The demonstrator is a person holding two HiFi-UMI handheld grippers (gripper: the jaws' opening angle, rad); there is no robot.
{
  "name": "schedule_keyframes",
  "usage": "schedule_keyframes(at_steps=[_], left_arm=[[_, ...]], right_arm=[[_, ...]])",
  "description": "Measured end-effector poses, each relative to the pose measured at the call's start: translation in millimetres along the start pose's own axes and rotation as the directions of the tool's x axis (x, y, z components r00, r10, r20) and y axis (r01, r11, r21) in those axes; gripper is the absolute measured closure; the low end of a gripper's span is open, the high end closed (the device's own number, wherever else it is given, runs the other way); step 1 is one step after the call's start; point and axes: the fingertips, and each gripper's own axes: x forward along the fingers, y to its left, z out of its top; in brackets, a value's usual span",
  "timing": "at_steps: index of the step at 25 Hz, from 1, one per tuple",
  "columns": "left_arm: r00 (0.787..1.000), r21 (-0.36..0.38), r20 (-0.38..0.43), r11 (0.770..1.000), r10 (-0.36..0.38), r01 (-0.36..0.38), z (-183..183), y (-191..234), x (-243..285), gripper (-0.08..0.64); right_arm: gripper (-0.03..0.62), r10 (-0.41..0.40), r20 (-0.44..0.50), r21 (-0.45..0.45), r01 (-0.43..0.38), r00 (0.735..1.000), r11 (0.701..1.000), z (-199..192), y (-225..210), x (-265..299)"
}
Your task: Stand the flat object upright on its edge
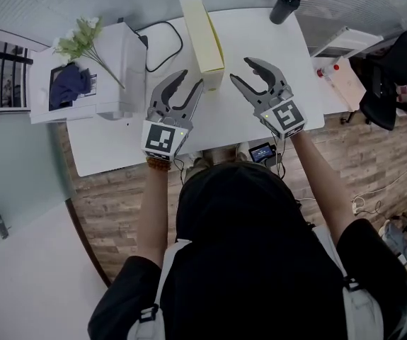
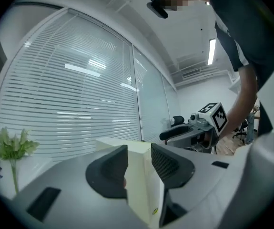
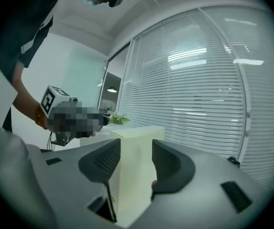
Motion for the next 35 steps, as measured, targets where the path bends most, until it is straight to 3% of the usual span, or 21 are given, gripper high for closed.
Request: schedule_keyframes(at_steps=[4,11,15,22,35], left_arm=[[0.997,-0.033,0.008,0.996,0.078,-0.078,-9,-11,-16,0.424],[0.982,-0.068,-0.041,0.980,0.186,-0.189,-46,-25,-48,0.476],[0.980,-0.114,-0.114,0.978,0.163,-0.176,-72,-32,-57,0.477],[0.978,-0.106,-0.152,0.982,0.140,-0.157,-89,-41,-66,0.477],[0.974,-0.116,-0.167,0.978,0.151,-0.172,-96,-37,-75,0.477]], right_arm=[[0.422,-0.079,-0.007,0.015,0.079,0.997,0.997,-9,16,-10],[0.474,-0.054,-0.045,0.068,0.057,0.997,0.996,-38,60,-10],[0.493,-0.032,-0.072,0.069,0.037,0.997,0.997,-50,76,-11],[0.530,-0.012,-0.128,0.059,0.019,0.992,0.998,-70,87,-18],[0.545,-0.011,-0.179,0.059,0.021,0.984,0.998,-85,89,-26]])
